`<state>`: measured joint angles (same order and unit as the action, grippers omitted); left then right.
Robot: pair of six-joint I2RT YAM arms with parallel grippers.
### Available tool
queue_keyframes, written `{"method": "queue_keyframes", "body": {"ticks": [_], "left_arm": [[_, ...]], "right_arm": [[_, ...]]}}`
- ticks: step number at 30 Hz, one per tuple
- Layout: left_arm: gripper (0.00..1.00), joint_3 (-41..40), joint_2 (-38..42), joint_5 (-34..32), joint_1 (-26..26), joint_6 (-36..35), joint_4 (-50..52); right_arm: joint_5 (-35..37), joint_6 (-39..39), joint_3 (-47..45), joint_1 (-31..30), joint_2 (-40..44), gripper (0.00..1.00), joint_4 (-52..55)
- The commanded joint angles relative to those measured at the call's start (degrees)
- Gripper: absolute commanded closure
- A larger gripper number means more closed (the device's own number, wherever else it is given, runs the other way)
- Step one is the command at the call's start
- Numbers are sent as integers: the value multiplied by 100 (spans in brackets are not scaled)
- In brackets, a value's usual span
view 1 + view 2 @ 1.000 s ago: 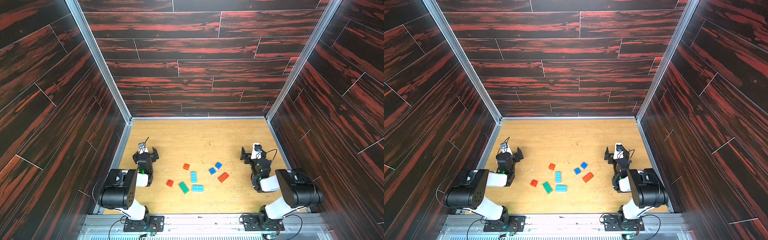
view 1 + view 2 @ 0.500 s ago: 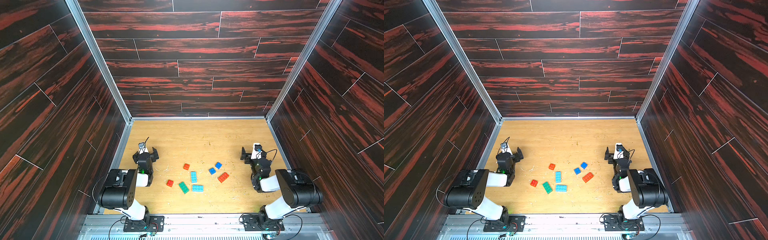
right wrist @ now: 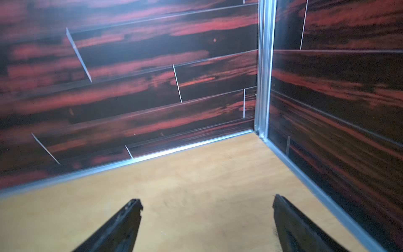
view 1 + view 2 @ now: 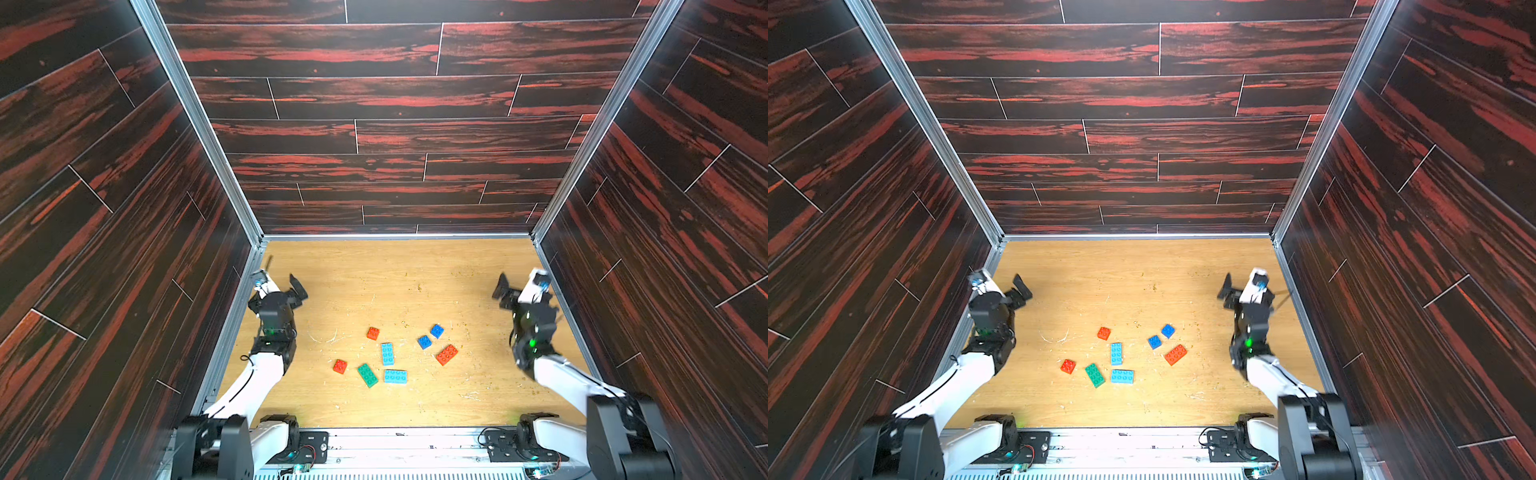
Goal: Assemble a heart with lego
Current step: Adjust the lego brick at the center of the board.
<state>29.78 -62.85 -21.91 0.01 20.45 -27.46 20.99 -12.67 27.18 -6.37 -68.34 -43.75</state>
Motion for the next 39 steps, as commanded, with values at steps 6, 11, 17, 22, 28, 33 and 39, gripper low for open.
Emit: {"method": "queue_keyframes", "body": {"ticks": [6, 11, 17, 22, 28, 33, 39], "left_arm": [[0, -148, 611, 464, 16, 1562, 1492], [0, 194, 853, 1352, -94, 1755, 2771], [0, 510, 835, 2186, -908, 1822, 4192], [0, 755, 479, 2253, -2178, 2071, 4820], [2, 917, -446, 2456, -3082, 2501, 4513], [6, 1164, -1498, 2642, -3430, 2544, 4012], [7, 1636, -2489, 2609, -3508, 2418, 3588]], "right_arm": [[-711, -982, 724, 44, 30, 2, 2623], [-1182, -565, 1294, -685, -142, 4, 3468], [-647, -355, 1863, -2219, -242, 5, 4585], [-691, -569, 1966, -3040, -299, 6, 5455], [-871, -924, 1726, -3479, -221, 3, 5875], [-851, -1023, 1521, -3507, -167, 2, 5914], [-629, -976, 1470, -3508, -186, 2, 5931]]}}
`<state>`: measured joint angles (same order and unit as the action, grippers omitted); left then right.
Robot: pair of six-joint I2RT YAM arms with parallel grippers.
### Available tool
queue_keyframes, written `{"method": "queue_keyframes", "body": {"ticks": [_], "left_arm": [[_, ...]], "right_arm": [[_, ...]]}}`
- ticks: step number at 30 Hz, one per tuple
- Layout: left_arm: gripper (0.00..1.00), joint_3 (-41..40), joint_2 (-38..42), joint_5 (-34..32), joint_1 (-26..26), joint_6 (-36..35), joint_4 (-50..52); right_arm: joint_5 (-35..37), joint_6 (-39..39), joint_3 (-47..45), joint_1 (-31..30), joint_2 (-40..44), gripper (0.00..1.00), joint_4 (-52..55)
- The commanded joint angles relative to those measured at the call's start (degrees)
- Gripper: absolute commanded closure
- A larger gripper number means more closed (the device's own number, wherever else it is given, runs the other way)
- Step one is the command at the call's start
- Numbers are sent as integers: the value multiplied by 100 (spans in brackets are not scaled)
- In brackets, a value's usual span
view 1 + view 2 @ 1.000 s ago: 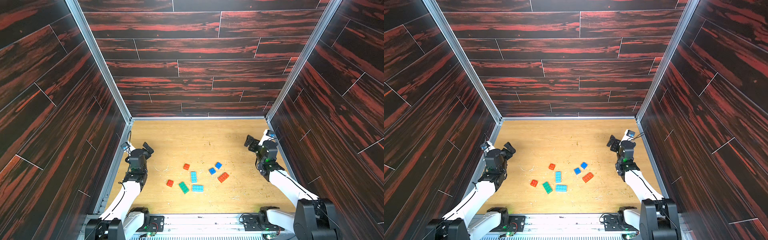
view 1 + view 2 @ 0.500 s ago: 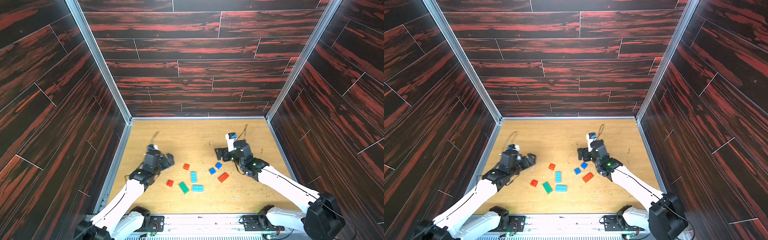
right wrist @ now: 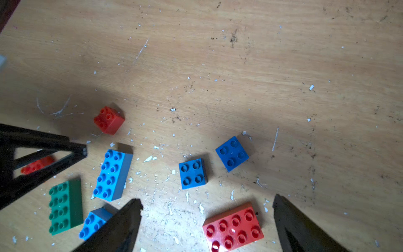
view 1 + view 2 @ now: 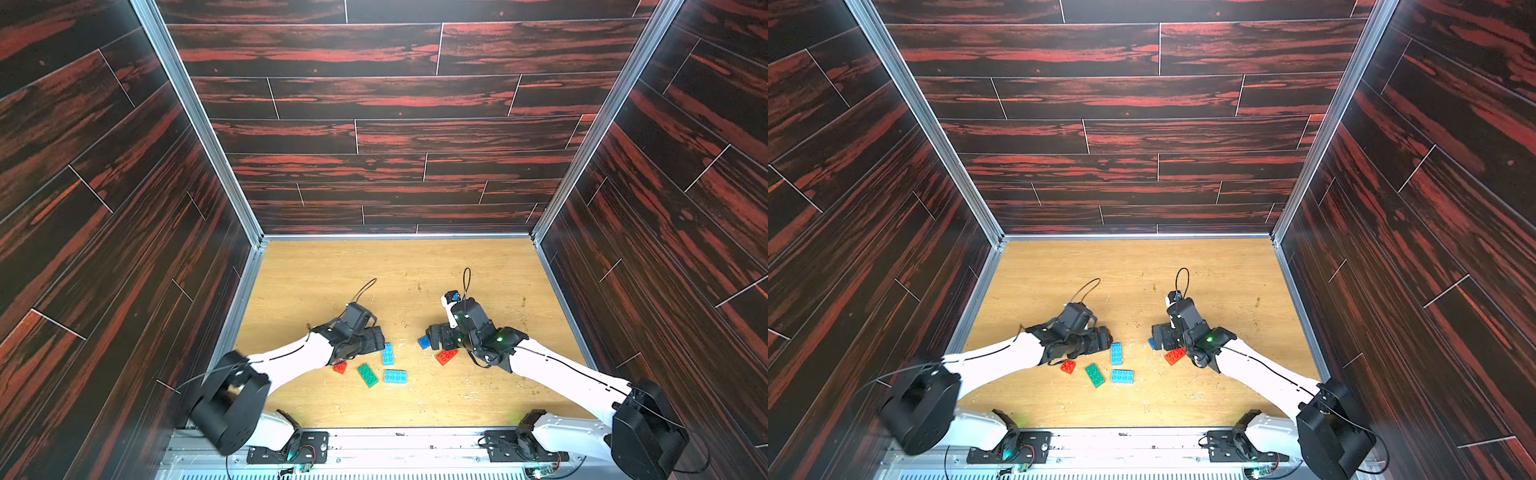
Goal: Assemble a heart with lego
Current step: Adjust the lego brick at the center of the board.
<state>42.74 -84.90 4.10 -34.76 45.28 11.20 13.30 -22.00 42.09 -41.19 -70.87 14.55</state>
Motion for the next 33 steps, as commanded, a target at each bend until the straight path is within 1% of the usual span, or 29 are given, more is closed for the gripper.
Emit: {"method": "queue_keyframes", "body": {"ticks": [1, 4, 11, 14, 16, 18, 20, 22, 25, 27, 29, 33], "left_arm": [[7, 437, -438, 23, -31, -84, -300], [9, 672, -829, -12, -39, -158, -385], [11, 1105, -1406, 73, -47, -146, -459], [11, 1234, -1509, 53, -61, -70, -600], [12, 1386, -1756, 106, -82, -7, -661], [12, 1512, -1889, 115, -159, 115, -813], [13, 1689, -2005, 144, -244, 142, -751], [14, 1731, -2009, 133, -313, 163, -683], [14, 1589, -1865, -27, -321, 152, -744], [14, 1700, -1821, -100, -319, -69, -516], [14, 1916, -1853, 2, -321, -353, -272], [13, 1996, -1660, -242, -278, -632, -21]], "right_arm": [[180, -37, -25, -29, 65, 2, 99], [308, -5, -34, -29, 73, 2, 116], [519, 69, 36, -16, 30, 2, 259], [612, 66, 43, -14, 22, 2, 273], [646, 40, 84, -16, -6, 2, 302], [625, 16, 114, -12, -56, 2, 321], [633, 12, 150, -15, -104, 2, 346], [670, 0, 215, -17, -141, 2, 452], [682, 17, 255, -16, -146, 2, 529], [649, 22, 273, -19, -142, 2, 566], [534, 44, 321, -21, -138, 2, 634], [319, 117, 341, -25, 45, 2, 762]]}}
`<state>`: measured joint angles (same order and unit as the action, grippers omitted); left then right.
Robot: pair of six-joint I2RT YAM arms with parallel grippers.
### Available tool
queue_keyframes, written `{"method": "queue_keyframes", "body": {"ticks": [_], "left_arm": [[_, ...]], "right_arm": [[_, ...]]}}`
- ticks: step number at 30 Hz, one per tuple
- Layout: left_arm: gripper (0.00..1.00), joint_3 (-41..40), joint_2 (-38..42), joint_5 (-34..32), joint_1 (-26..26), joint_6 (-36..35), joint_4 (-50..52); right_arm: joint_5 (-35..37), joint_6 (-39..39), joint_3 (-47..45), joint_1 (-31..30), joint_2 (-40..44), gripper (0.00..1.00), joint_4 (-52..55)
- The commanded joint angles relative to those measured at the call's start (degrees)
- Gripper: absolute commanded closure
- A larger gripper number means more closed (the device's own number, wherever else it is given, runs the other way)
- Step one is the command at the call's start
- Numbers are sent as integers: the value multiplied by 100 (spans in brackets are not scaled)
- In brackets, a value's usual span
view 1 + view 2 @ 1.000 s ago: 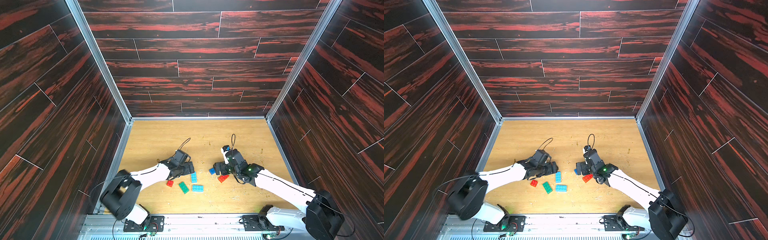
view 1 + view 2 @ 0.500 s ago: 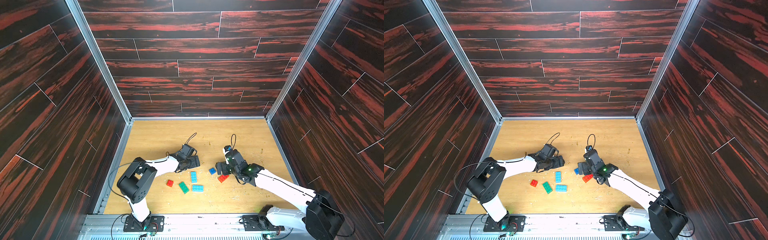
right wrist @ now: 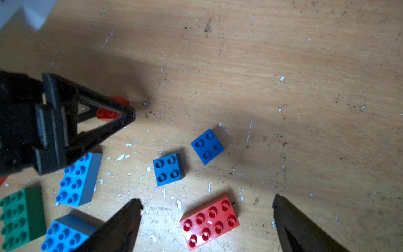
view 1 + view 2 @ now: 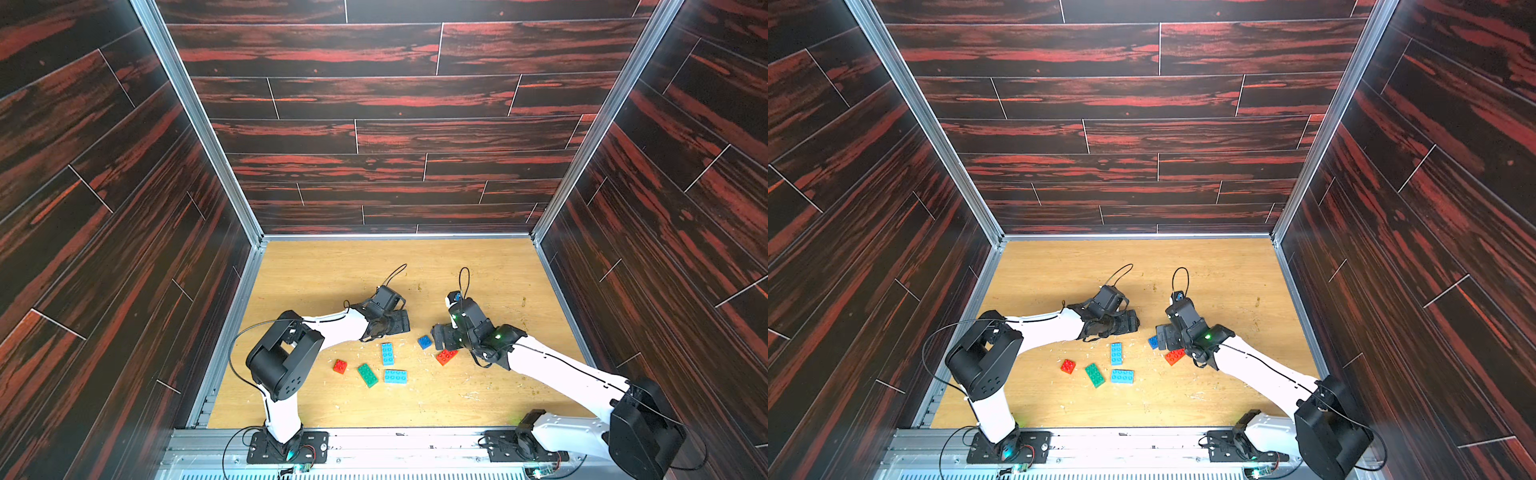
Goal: Assemble a heart with lego
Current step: Adjust the lego brick at the center of the board, then pick up the lego brick from the center of the board.
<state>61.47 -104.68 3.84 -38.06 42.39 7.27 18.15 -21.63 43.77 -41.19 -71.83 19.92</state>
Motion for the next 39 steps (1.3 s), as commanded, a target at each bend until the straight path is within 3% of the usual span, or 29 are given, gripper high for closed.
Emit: {"method": "queue_keyframes", "body": {"ticks": [1, 4, 8, 13, 17, 21, 29, 34, 39], "left_arm": [[12, 44, 403, -274, 69, -327, 261], [11, -136, 479, -70, 71, -156, -390], [11, 394, 50, -206, 71, -186, 588], [11, 304, -69, -358, 70, 170, 499], [11, 319, -272, -24, 49, 338, 188], [11, 394, -433, 280, 24, 369, -238], [11, 849, -622, 465, 1, 61, 177], [11, 768, 76, -194, 25, -392, 826], [7, 166, 1220, -1248, 178, -407, 1327]], "right_arm": [[-208, 73, 206, -24, 172, 2, 316], [-319, 38, 270, -25, 277, 2, 526], [-393, -26, 299, -29, 421, 2, 677], [-325, -71, 224, -23, 499, 2, 706], [-229, -70, 183, -29, 478, 2, 676], [-233, -65, 167, -29, 443, 2, 601], [-280, -26, 178, -25, 371, 2, 585], [-803, -95, 295, -85, 266, 2, 557], [-908, -963, 622, -846, -94, 3, 572]]}}
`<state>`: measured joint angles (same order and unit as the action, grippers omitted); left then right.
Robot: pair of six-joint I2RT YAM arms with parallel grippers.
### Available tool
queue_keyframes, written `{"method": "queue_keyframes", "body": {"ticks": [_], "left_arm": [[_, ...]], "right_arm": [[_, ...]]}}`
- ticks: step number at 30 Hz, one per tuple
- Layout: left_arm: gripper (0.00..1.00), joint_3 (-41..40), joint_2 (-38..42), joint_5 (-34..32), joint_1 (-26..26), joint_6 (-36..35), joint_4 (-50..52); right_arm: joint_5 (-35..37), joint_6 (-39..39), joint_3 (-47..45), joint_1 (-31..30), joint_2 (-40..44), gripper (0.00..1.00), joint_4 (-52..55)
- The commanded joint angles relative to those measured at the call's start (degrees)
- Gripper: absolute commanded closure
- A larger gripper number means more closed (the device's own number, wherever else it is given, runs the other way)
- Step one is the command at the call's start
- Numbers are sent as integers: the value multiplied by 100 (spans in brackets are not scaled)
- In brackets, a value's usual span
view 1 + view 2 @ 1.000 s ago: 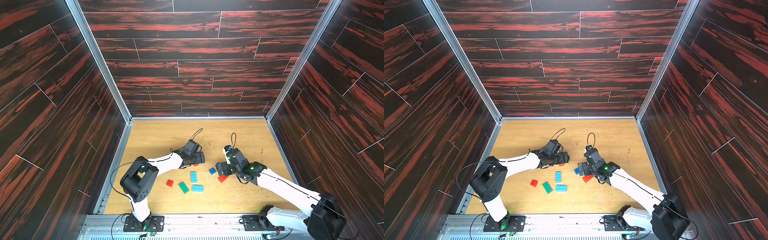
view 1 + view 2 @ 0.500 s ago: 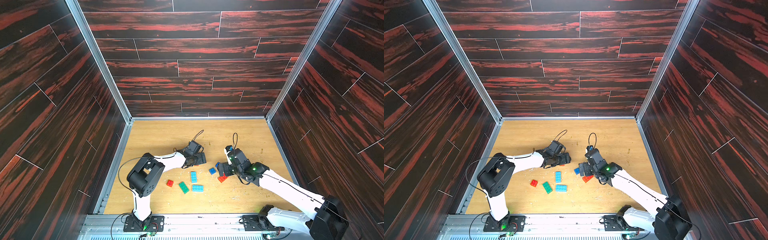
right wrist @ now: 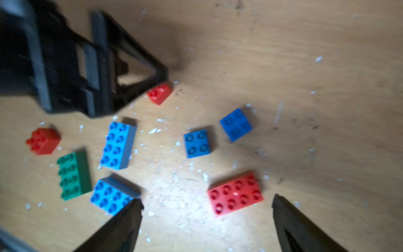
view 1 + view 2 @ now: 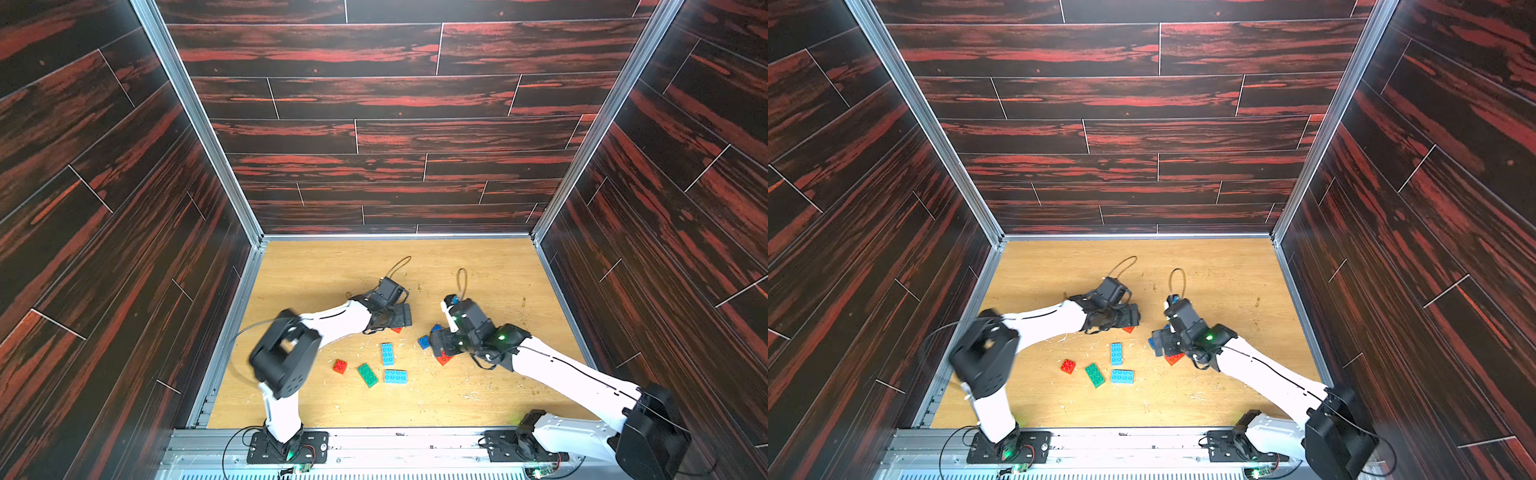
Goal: Assemble a heart with lego
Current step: Pick up the lego brick from the center of the board.
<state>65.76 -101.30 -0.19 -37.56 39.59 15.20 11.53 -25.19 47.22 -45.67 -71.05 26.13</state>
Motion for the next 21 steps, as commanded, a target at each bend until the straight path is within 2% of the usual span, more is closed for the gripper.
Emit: {"method": "queue_keyframes", "body": {"ticks": [1, 4, 8, 12, 15, 17, 21], "left_arm": [[5, -438, 1096, -1051, 171, -22, 582], [1, -1061, 1782, -1480, 308, 125, 349], [0, -1629, 2431, -1678, 479, 314, 363], [0, -2012, 2794, -1693, 556, 510, 273], [0, -2242, 2967, -1719, 572, 562, 118], [0, -2295, 3008, -1695, 583, 558, 87], [0, -2317, 3049, -1730, 599, 514, 101]], "right_arm": [[-312, -748, 322, -593, -270, 3, -152], [-143, -1185, 619, -1124, -923, 6, -180], [111, -1434, 1129, -1762, -1791, 12, -272], [450, -1623, 1550, -1830, -2549, 19, -120], [571, -1688, 1769, -1831, -2941, 29, -159], [517, -1711, 1836, -1831, -3155, 33, -284], [860, -1803, 2165, -1831, -3638, 38, -108]]}}
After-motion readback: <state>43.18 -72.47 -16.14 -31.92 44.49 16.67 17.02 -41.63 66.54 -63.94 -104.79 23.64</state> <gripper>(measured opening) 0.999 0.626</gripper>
